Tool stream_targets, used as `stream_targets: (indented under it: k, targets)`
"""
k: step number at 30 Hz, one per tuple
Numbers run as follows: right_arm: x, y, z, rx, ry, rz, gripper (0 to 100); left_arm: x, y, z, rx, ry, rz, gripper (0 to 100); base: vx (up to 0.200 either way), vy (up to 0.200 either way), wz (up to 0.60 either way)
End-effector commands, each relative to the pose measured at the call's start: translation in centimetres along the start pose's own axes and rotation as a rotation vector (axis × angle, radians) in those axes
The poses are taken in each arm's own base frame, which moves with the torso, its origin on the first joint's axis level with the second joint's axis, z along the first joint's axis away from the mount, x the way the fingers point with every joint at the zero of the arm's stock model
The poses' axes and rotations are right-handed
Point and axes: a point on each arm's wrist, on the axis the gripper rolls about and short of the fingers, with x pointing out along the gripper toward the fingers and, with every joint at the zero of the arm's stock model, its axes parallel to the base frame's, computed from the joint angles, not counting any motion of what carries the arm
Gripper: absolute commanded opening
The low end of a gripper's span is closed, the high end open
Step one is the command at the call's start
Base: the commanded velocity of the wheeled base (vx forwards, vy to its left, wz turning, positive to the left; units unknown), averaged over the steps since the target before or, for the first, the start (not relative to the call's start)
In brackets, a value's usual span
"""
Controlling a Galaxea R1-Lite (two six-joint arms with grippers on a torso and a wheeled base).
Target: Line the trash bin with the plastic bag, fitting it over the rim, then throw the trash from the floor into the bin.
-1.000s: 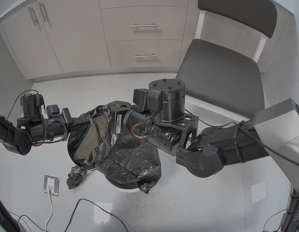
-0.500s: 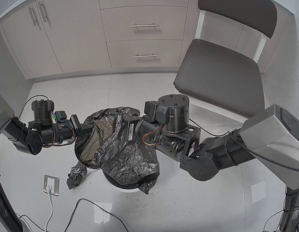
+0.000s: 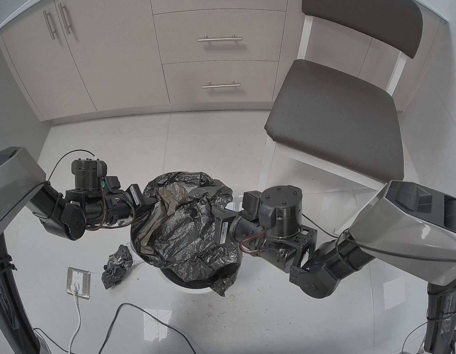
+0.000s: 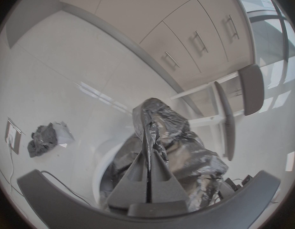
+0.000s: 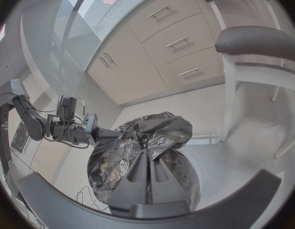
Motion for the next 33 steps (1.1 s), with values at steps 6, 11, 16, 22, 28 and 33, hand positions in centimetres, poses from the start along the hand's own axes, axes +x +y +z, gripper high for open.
stream_targets:
  k: [6, 11, 16, 22, 28, 33]
  targets:
    - [-0.7, -3.0, -5.6, -0.001, 0.095, -0.060, 0, 2.8, 1.3, -2.0, 0.054, 0.004, 0.124, 0, 0.000, 0.000, 0.00]
    - [-0.5, -3.7, -7.3, -0.003, 0.117, -0.080, 0, 3.3, 1.8, -2.2, 0.055, -0.007, 0.158, 0, 0.000, 0.000, 0.00]
    - [-0.5, -4.4, -8.3, -0.004, 0.143, -0.097, 0, 4.0, 2.4, -2.3, 0.056, -0.034, 0.213, 0, 0.000, 0.000, 0.00]
    - [-0.4, -5.2, -9.6, -0.007, 0.171, -0.115, 0, 5.0, 2.7, -2.6, 0.072, -0.045, 0.255, 0, 0.000, 0.000, 0.00]
    - [-1.2, -5.5, -10.2, -0.009, 0.179, -0.123, 0, 5.7, 2.9, -3.4, 0.084, -0.026, 0.267, 0, 0.000, 0.000, 0.00]
    - [-1.8, -5.7, -10.8, -0.011, 0.193, -0.125, 0, 6.3, 3.5, -4.2, 0.083, -0.009, 0.290, 0, 0.000, 0.000, 0.00]
